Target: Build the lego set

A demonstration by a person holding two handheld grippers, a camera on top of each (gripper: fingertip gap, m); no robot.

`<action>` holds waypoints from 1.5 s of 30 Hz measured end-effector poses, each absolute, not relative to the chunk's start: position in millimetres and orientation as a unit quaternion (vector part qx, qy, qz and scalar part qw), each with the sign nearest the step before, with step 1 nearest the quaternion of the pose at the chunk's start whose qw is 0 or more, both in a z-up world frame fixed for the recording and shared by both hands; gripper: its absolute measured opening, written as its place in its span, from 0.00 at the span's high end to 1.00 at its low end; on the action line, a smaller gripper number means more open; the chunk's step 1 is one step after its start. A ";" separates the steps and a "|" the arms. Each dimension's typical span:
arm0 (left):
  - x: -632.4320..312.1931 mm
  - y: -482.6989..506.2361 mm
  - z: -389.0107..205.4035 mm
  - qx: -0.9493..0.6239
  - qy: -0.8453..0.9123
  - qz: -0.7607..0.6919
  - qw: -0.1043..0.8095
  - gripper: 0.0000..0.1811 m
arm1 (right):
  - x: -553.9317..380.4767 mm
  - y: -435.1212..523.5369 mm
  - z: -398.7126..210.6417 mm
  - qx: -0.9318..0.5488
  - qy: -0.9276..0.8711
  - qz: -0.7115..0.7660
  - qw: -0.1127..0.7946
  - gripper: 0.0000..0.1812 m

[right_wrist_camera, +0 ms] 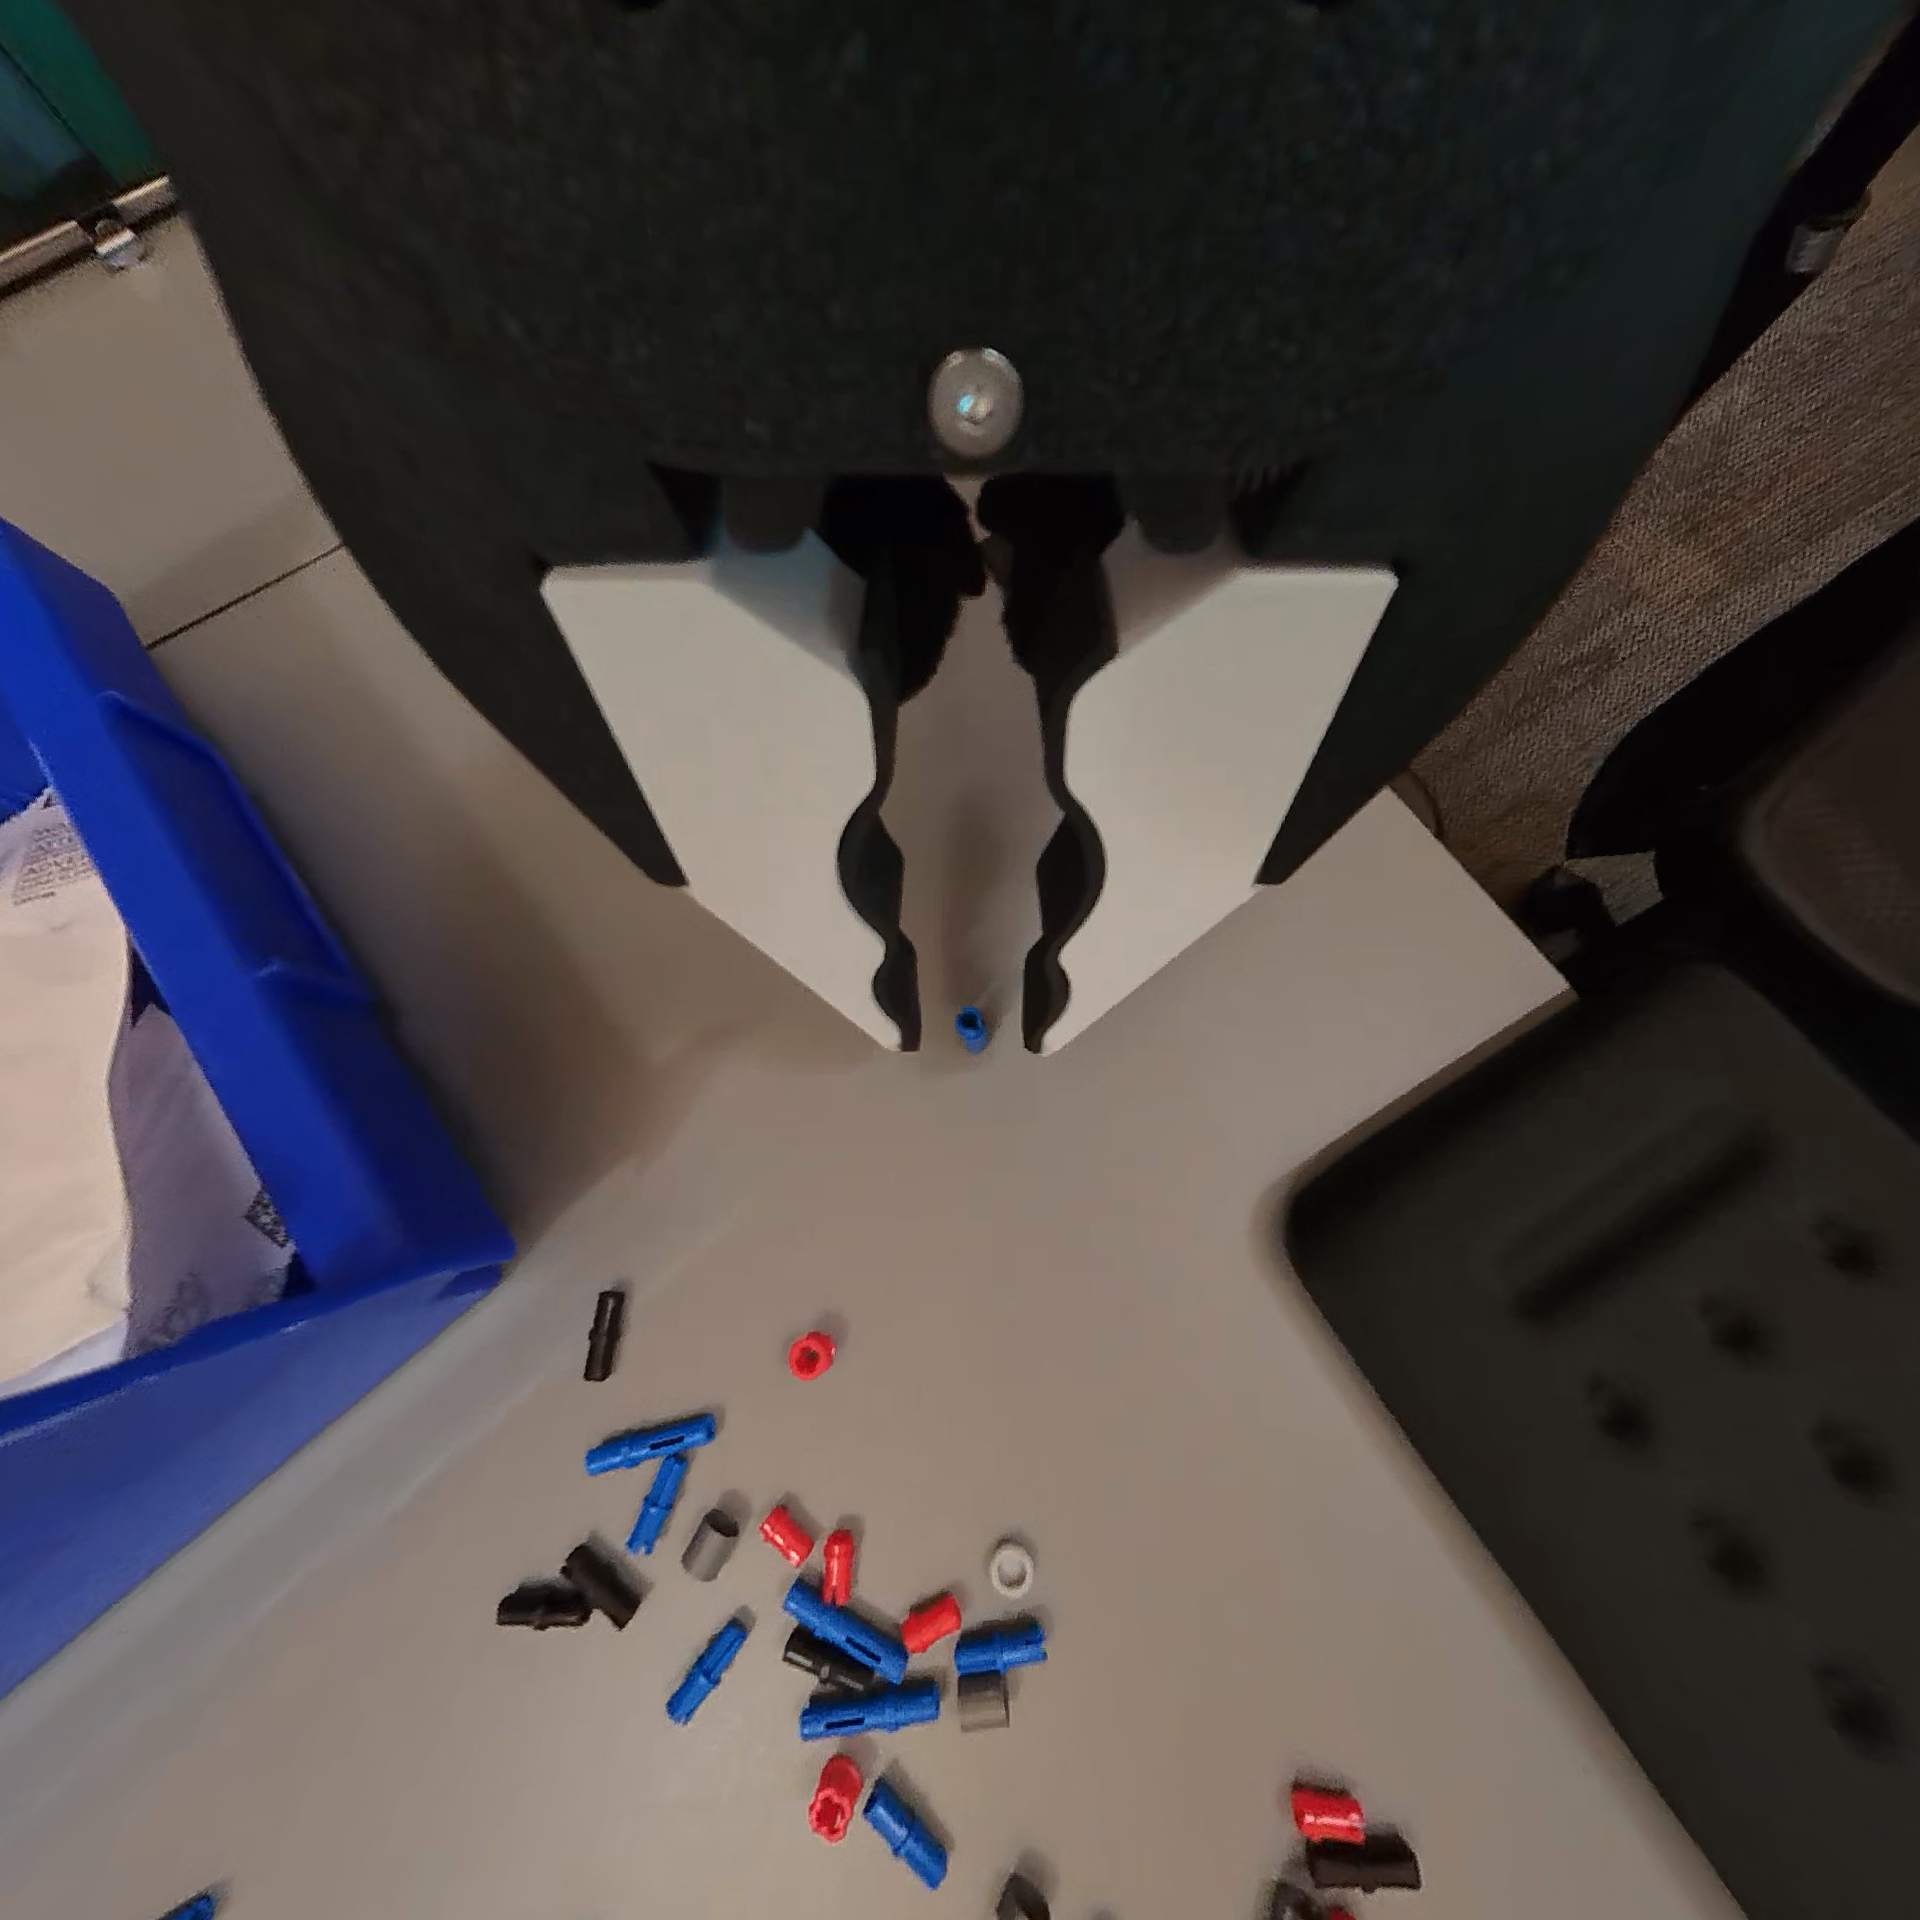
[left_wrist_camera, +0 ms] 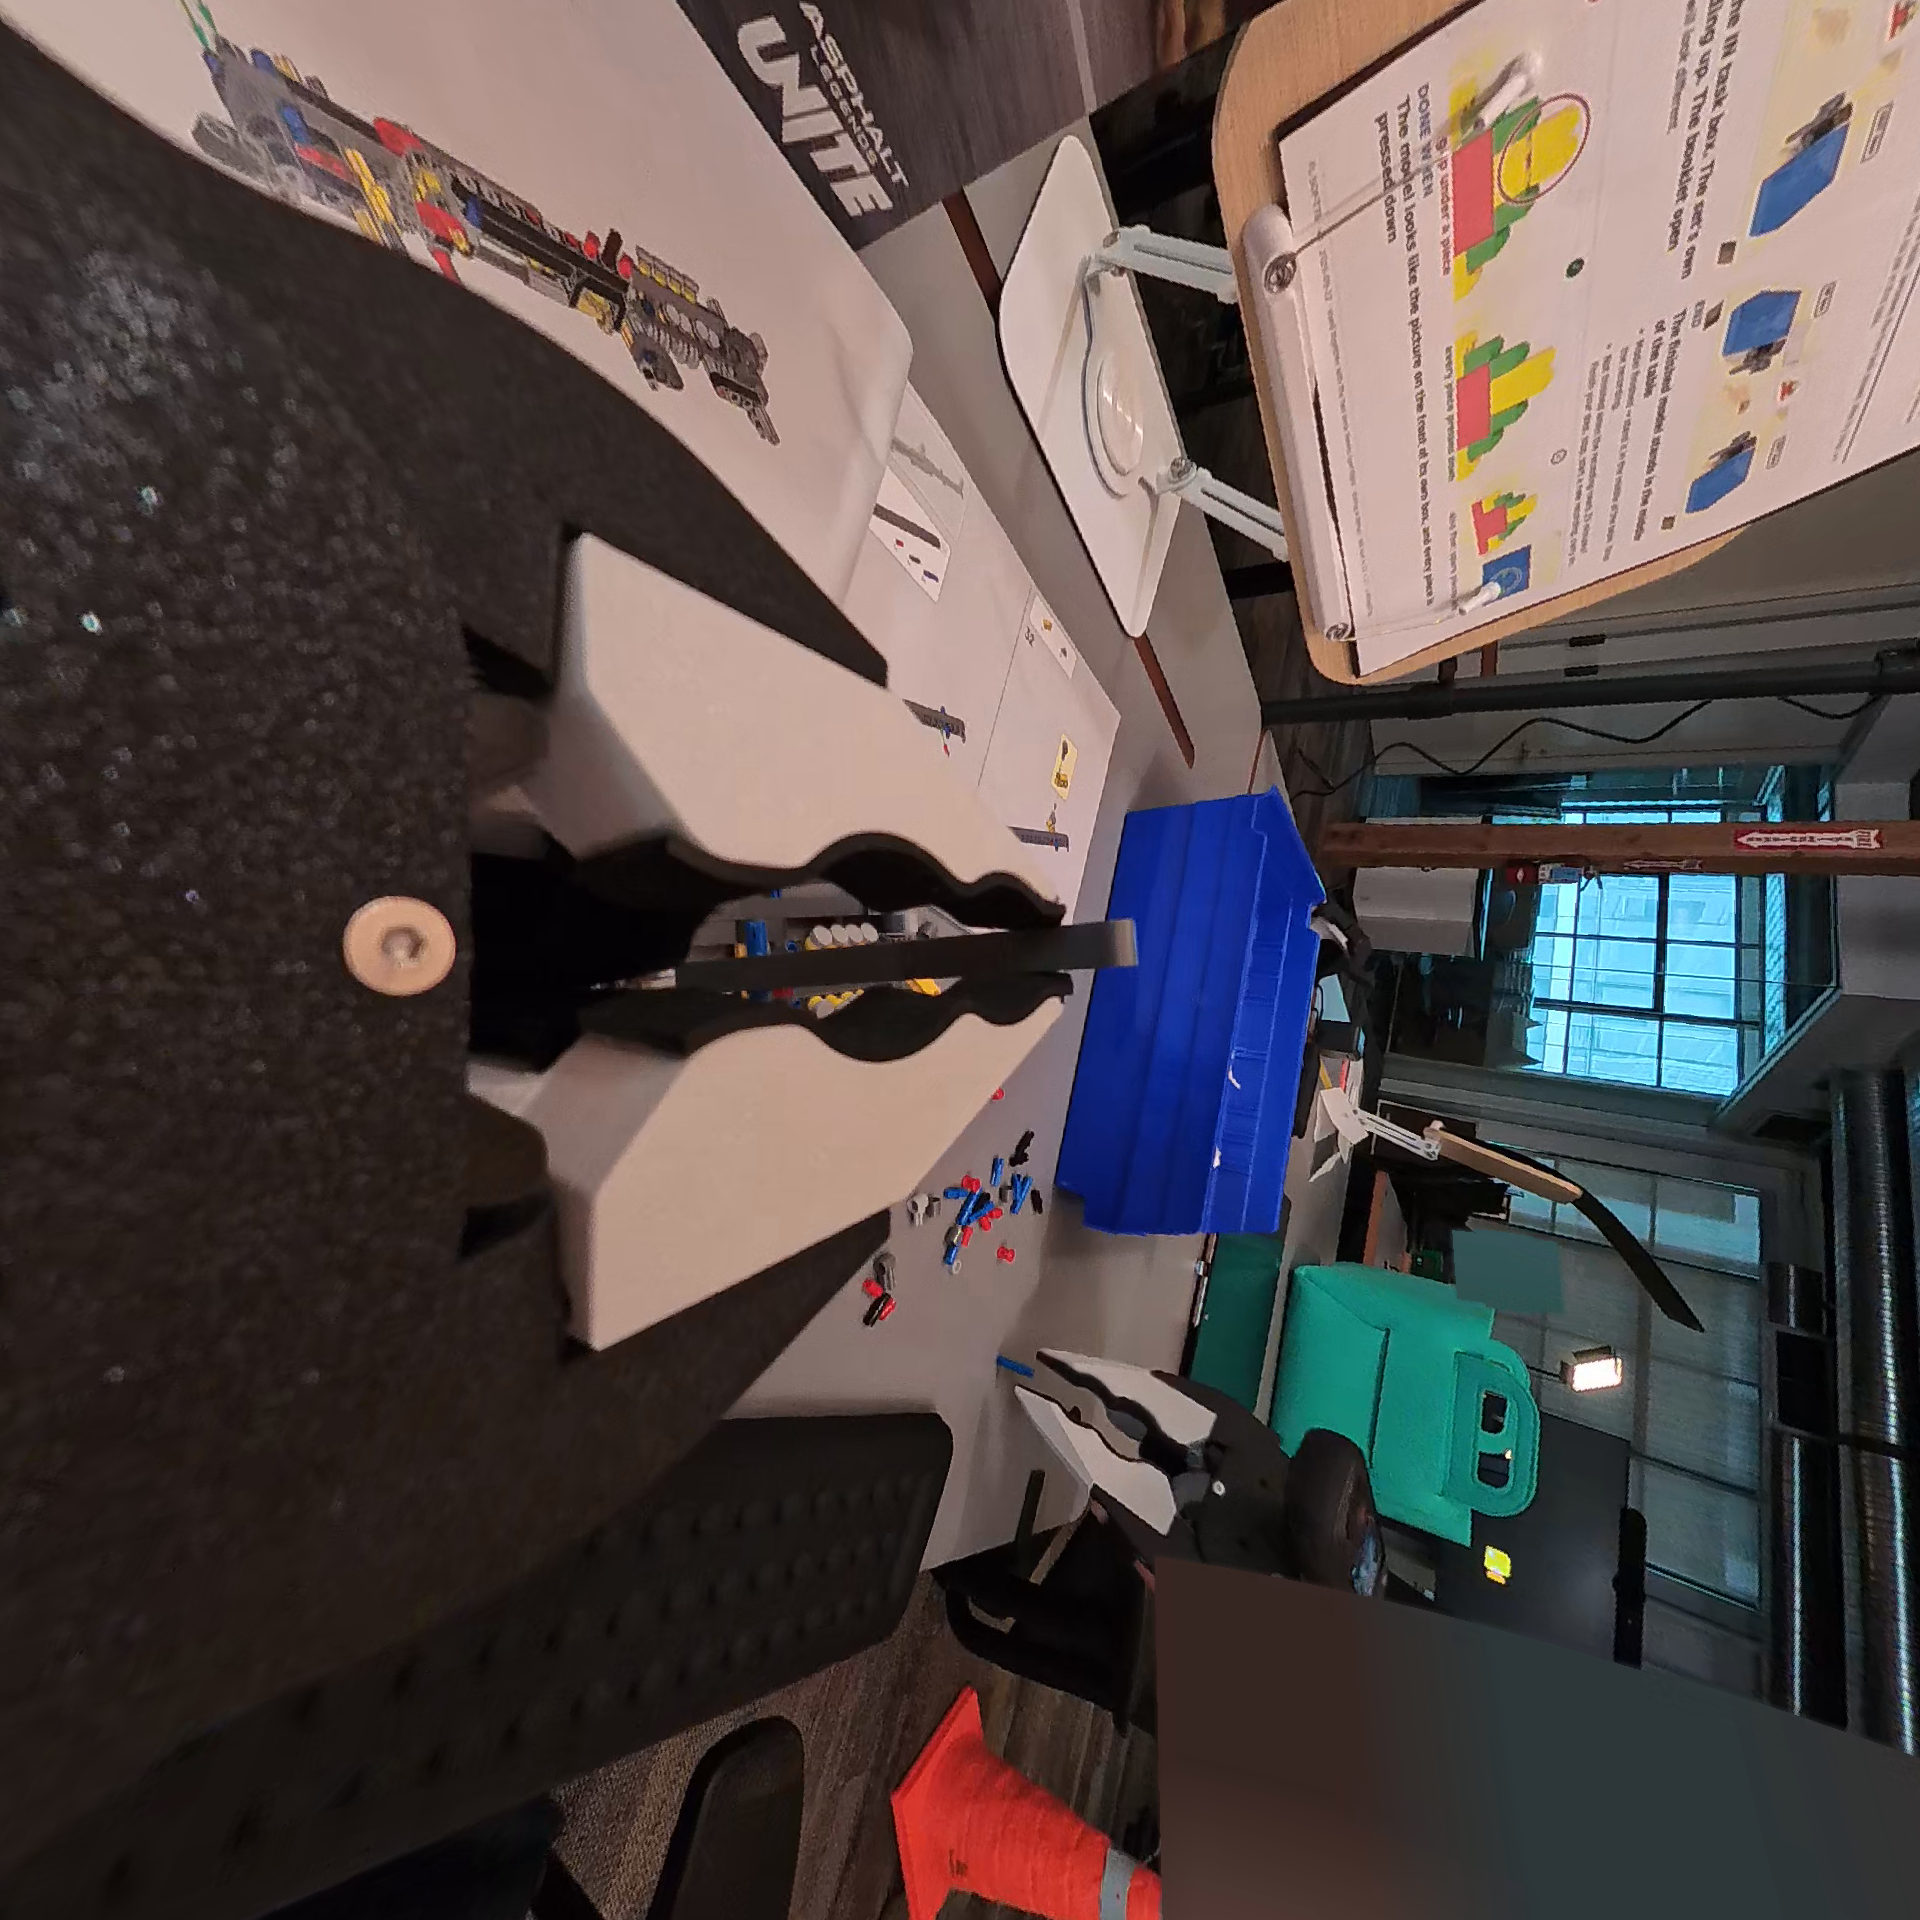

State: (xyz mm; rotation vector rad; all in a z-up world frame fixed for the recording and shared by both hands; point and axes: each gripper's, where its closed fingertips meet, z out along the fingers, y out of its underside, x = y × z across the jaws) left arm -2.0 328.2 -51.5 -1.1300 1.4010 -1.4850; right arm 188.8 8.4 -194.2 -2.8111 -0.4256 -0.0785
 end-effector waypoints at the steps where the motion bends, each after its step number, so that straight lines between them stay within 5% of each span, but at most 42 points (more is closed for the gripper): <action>1: -2.1 328.5 -51.4 -0.445 0.552 -0.585 0.394 0.96 | 189.6 8.6 -195.0 -0.977 -0.151 -0.030 0.145 0.90; 35: -1.0 327.1 -54.5 -0.444 0.558 -0.577 0.398 0.96 | 191.5 6.9 -204.6 -0.981 -0.155 -0.017 0.115 0.98; 39: 2.2 326.7 -59.3 -0.455 0.557 -0.572 0.394 0.96 | 159.9 69.5 -158.9 -0.961 -0.154 -0.053 0.221 0.98; 45: 5.6 323.6 -62.0 -0.463 0.539 -0.588 0.387 0.97 | 27.4 241.0 -53.3 -0.807 -0.162 -0.161 0.544 0.98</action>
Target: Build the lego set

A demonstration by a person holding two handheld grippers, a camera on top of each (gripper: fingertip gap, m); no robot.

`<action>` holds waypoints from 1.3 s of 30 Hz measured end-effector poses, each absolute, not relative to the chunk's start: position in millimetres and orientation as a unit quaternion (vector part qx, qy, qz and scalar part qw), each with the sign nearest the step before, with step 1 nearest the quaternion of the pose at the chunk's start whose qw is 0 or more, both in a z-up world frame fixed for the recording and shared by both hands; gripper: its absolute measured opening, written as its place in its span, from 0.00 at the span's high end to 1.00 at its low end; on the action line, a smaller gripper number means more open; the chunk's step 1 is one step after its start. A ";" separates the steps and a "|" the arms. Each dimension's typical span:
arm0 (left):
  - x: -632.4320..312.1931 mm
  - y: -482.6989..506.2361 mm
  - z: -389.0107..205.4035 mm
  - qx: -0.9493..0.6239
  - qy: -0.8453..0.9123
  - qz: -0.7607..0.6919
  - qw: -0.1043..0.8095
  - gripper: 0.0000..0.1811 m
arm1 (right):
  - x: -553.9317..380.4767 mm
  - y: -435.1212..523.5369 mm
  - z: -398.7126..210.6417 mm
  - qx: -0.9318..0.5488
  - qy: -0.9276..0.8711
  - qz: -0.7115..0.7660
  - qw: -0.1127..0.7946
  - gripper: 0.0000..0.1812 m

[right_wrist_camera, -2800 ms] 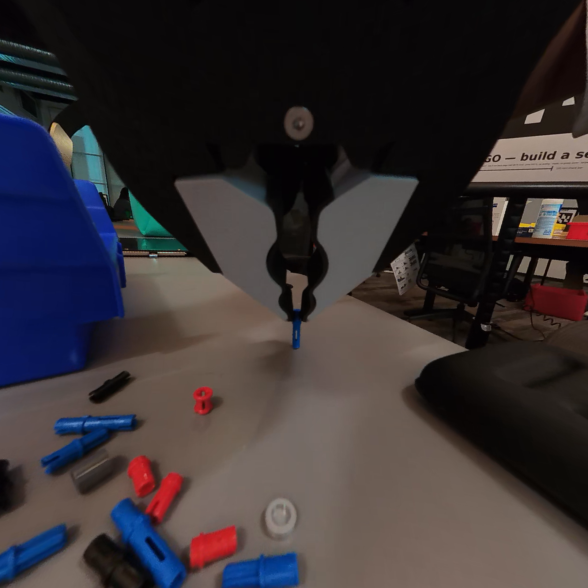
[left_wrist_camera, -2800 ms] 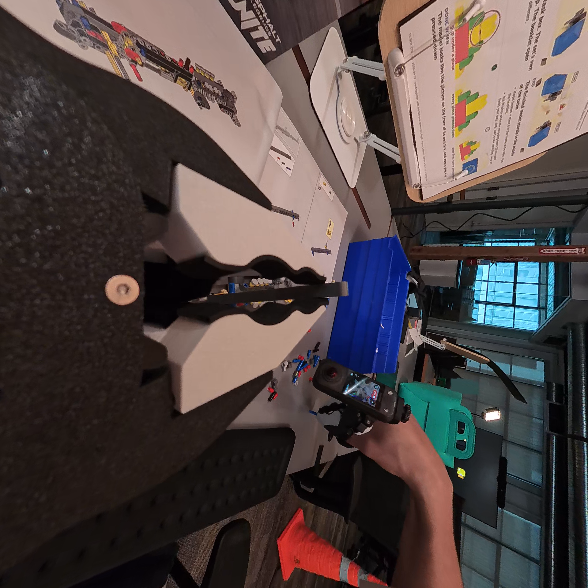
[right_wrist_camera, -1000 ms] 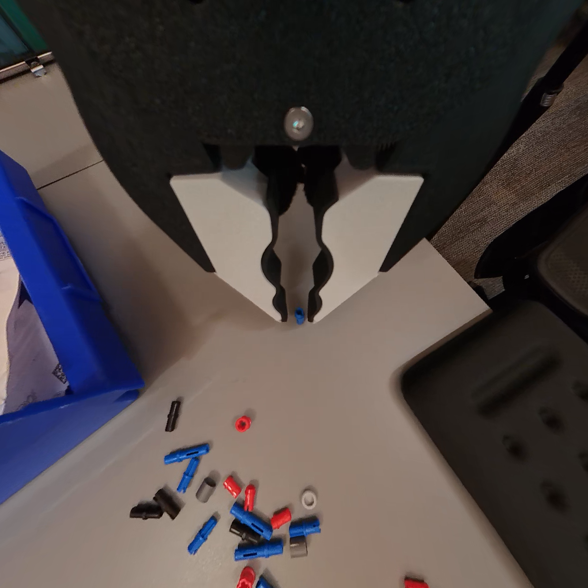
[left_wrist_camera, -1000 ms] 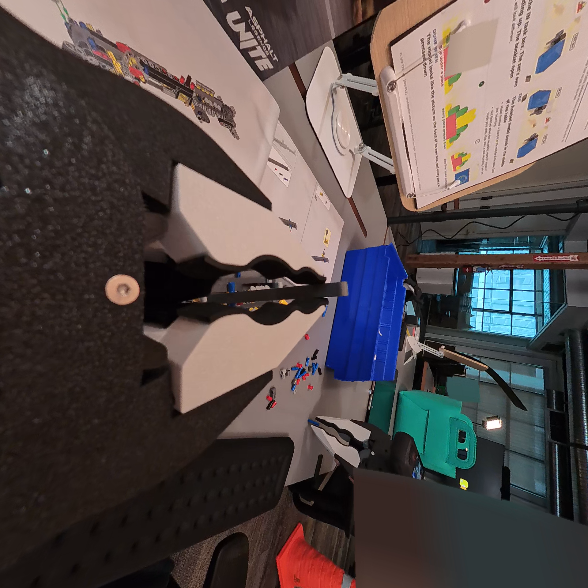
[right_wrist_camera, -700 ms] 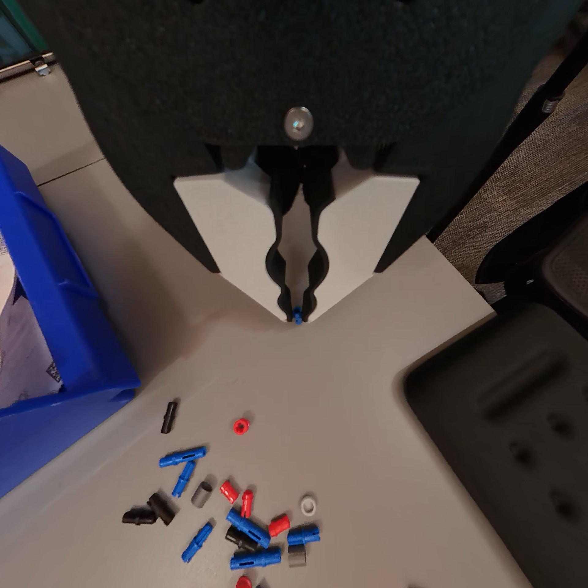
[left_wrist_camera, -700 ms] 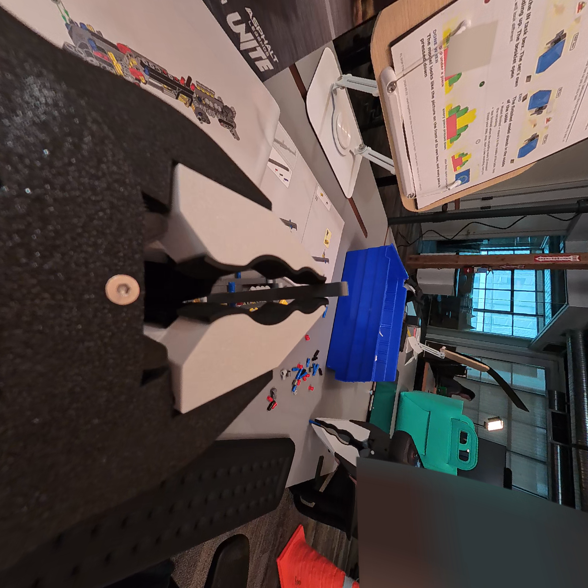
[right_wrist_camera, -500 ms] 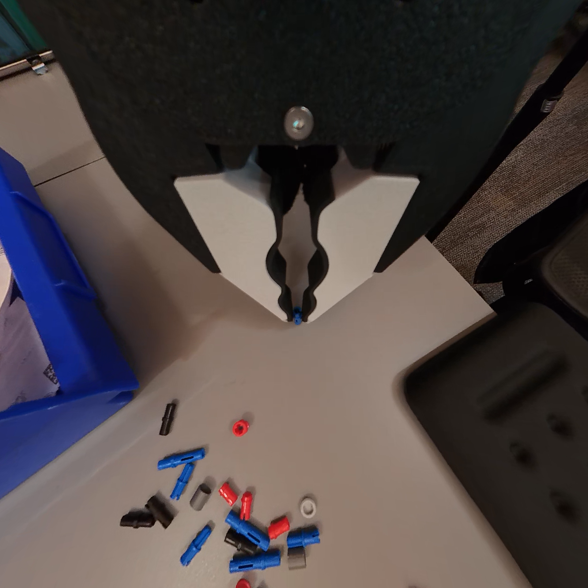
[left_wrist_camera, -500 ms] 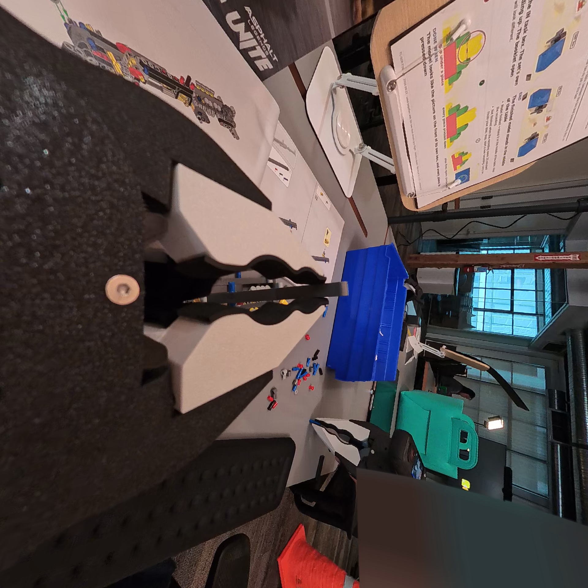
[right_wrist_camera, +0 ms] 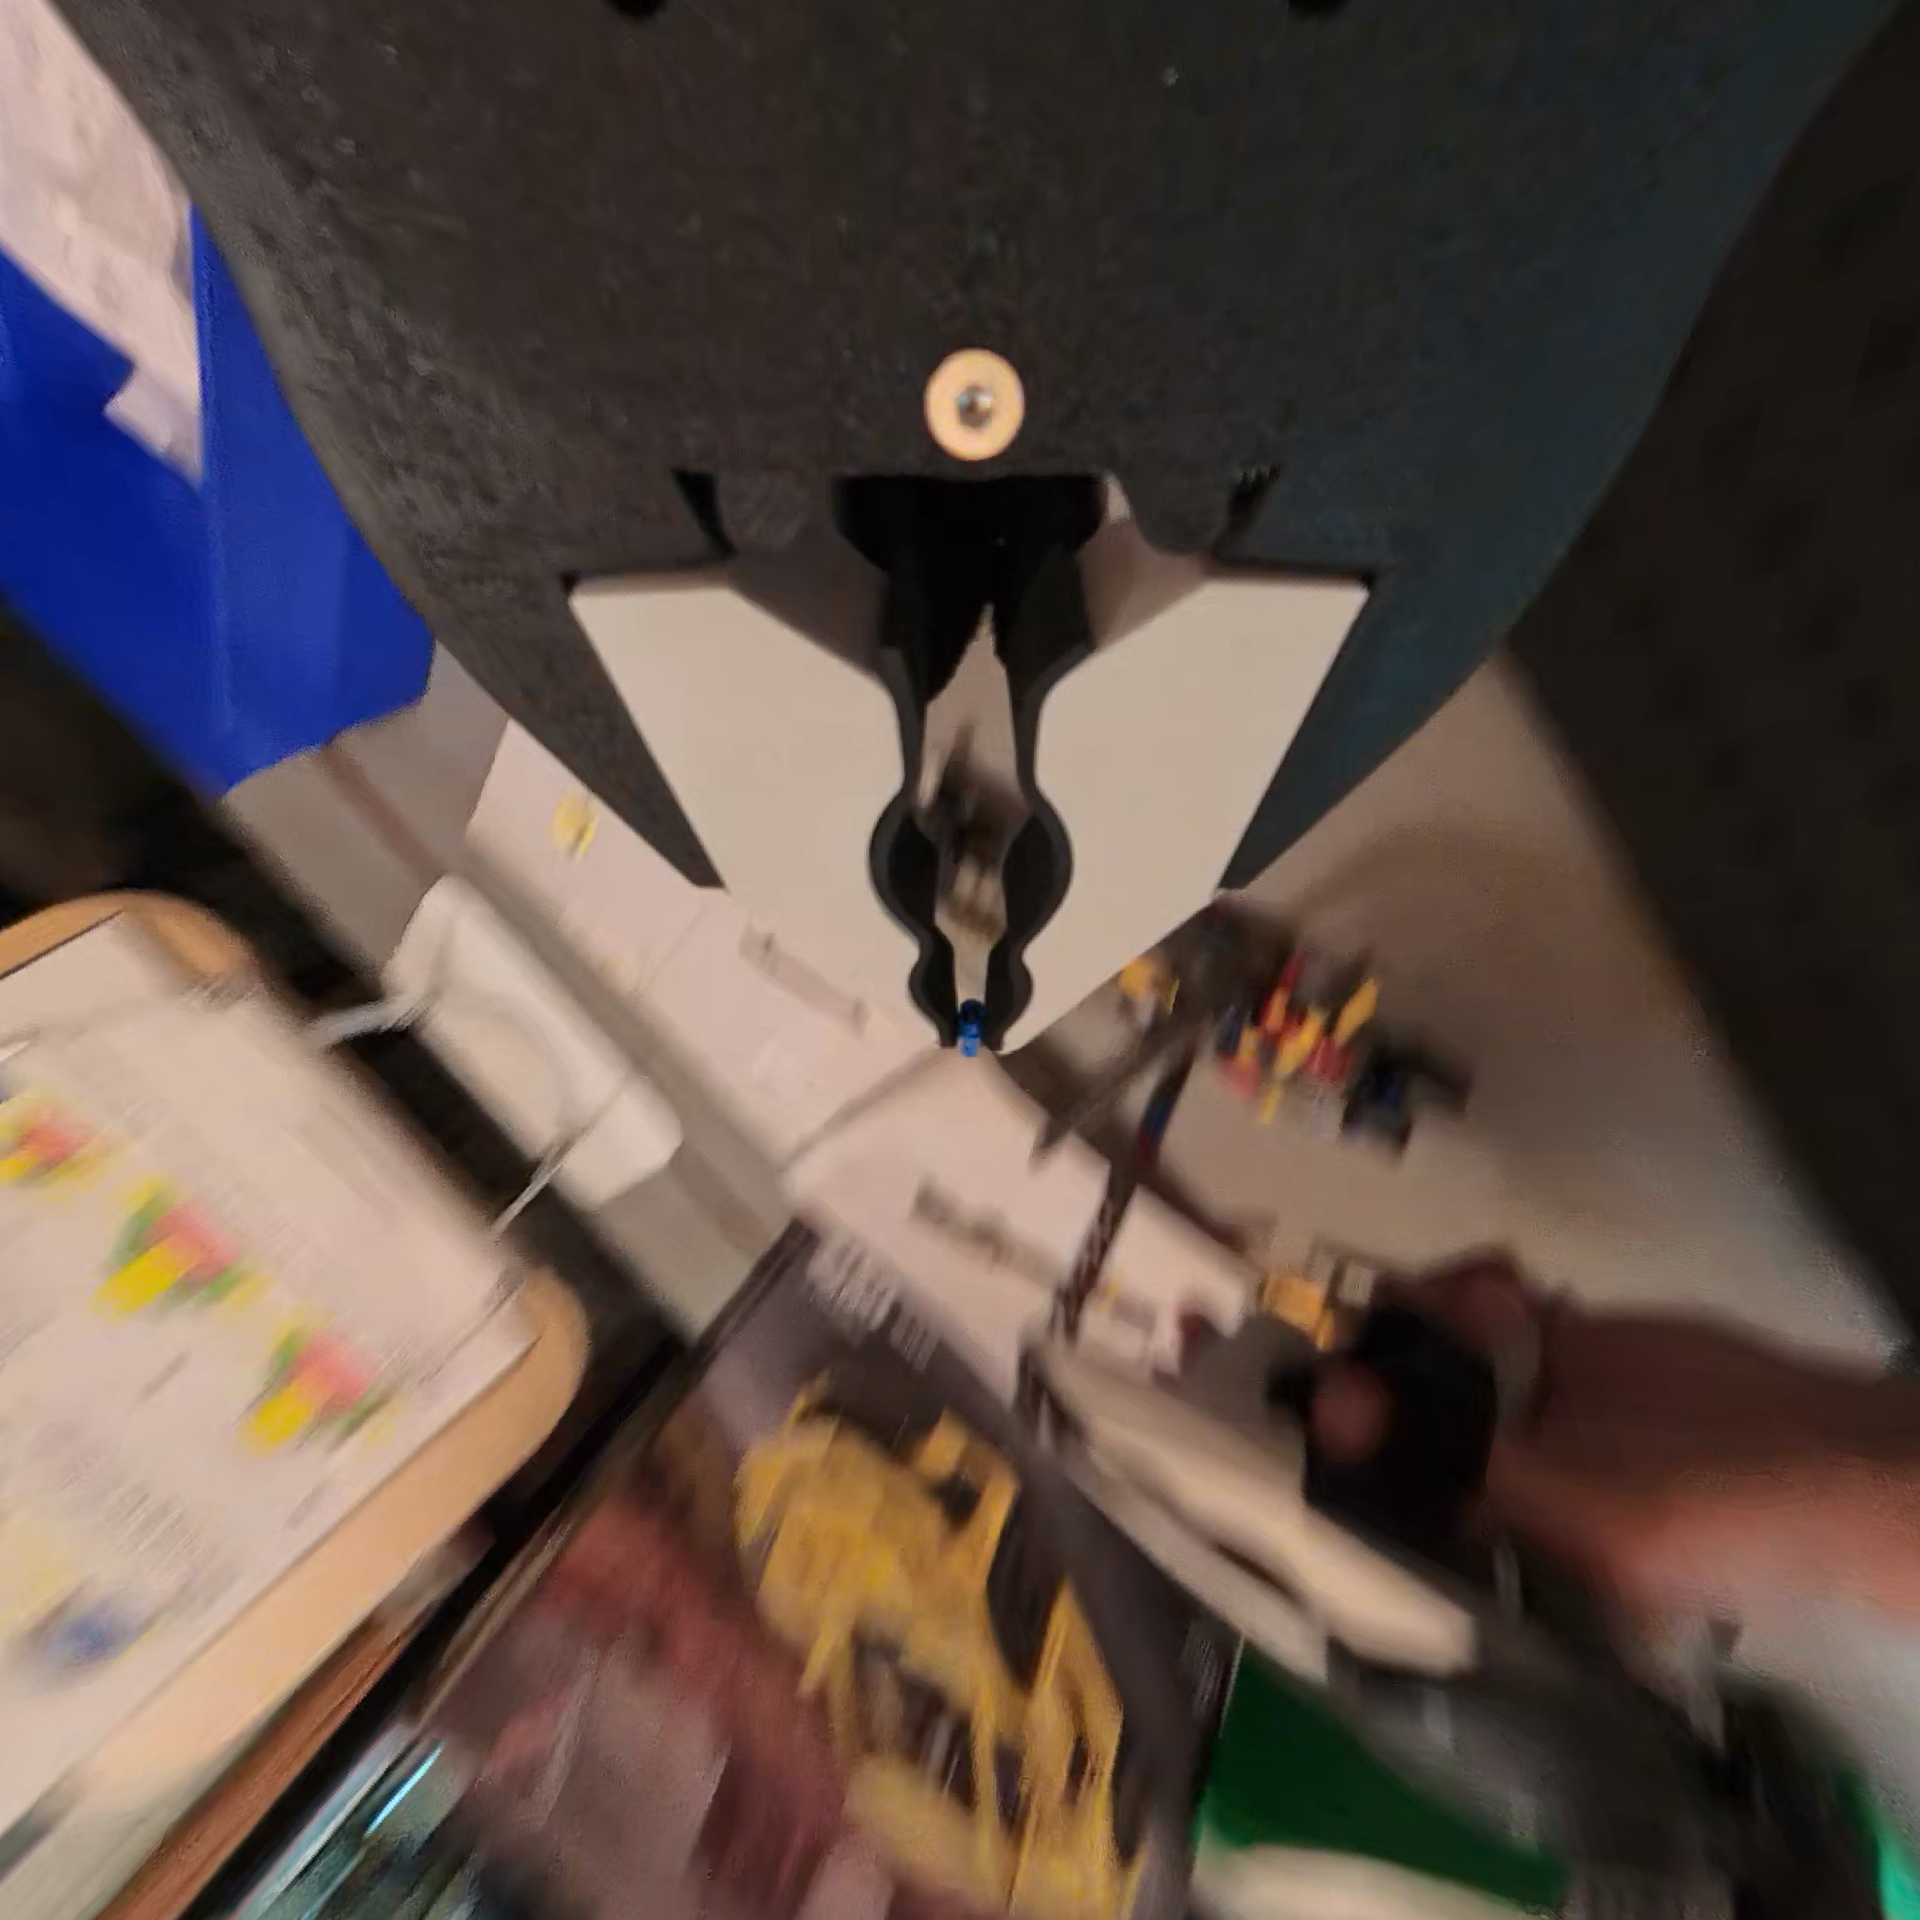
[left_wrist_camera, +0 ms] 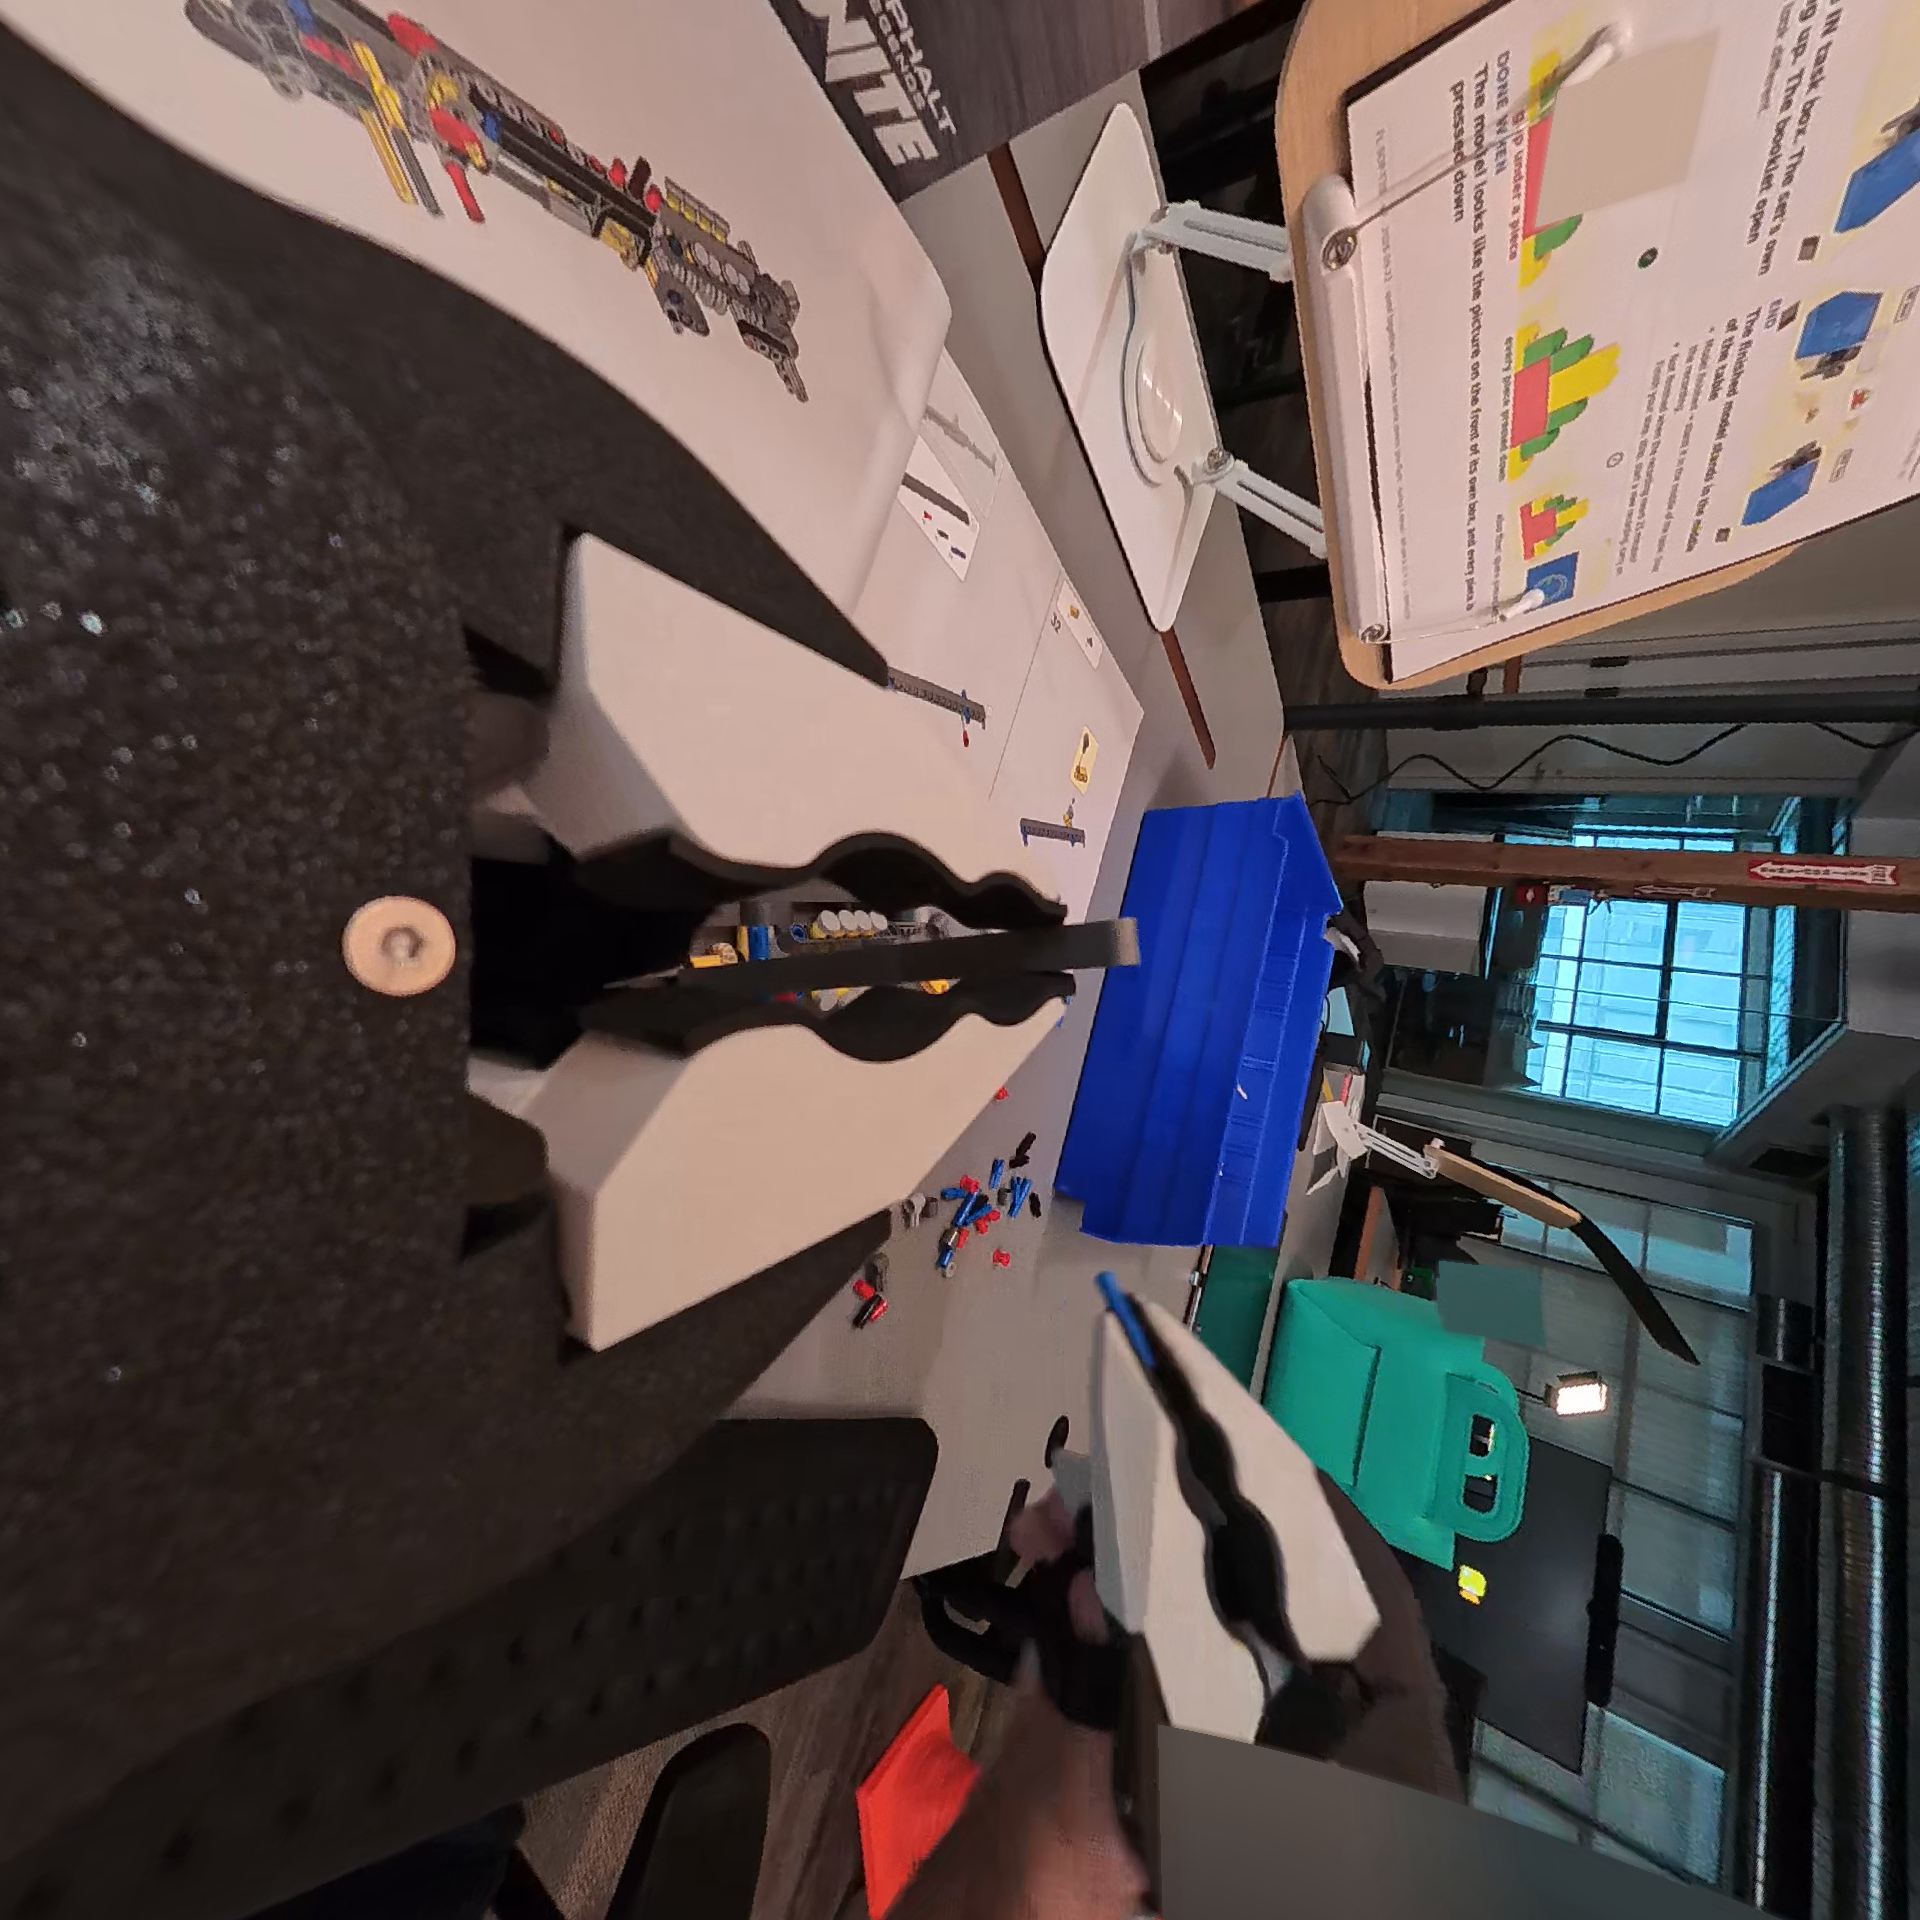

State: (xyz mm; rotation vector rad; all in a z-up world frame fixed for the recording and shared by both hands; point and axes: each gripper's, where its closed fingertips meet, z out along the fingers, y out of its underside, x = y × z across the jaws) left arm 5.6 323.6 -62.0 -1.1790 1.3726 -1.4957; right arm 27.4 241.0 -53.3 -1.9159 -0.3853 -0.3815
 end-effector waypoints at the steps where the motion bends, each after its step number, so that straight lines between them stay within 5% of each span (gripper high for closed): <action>1: 6.0 323.3 -62.5 -0.464 0.539 -0.587 0.388 0.96 | 18.9 259.0 -39.8 -0.772 -0.150 -0.195 0.586 0.98; 6: 4.9 321.9 -58.9 -0.462 0.530 -0.591 0.394 0.96 | 5.7 306.3 -28.7 -0.728 -0.078 -0.164 0.661 0.98; 39: 6.0 316.9 -60.4 -0.455 0.536 -0.582 0.408 0.96 | -1.6 316.7 -40.1 -0.701 -0.046 -0.124 0.701 0.98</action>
